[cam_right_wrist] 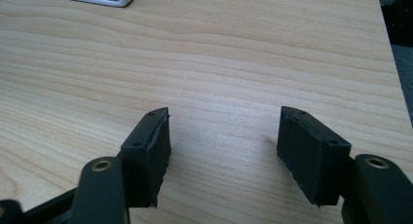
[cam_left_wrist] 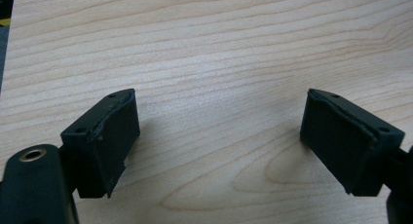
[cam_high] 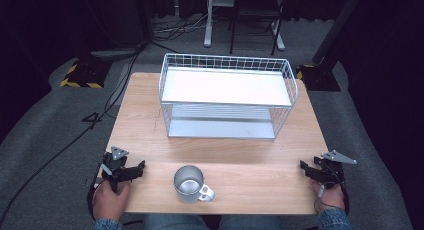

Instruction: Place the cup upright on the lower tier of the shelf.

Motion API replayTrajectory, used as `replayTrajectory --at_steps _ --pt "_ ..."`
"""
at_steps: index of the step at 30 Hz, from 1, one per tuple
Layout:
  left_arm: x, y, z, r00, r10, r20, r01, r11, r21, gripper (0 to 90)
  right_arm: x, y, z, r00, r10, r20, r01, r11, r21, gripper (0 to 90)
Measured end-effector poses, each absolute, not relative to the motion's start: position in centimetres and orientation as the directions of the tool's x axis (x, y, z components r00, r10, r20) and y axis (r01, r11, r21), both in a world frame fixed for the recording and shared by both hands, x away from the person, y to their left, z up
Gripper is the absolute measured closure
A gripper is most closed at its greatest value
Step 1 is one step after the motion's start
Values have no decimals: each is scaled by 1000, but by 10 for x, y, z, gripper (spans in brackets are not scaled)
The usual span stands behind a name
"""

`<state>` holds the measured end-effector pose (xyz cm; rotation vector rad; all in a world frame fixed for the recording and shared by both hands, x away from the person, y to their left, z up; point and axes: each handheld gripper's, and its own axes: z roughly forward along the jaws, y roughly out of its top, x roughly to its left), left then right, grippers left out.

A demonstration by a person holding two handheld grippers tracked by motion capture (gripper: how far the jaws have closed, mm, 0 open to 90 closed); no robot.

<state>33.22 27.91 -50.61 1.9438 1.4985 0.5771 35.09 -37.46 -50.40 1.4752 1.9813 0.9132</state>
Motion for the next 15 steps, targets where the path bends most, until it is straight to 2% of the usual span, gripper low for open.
replayTrajectory --at_steps 4,15 --pt "332 279 -506 264 964 -25 698 -173 695 147 351 -375 -504 -267 964 -5 627 177 758 322" --pt "332 279 -506 264 964 -25 698 -173 695 147 352 -374 -504 -253 967 -7 631 170 757 298"
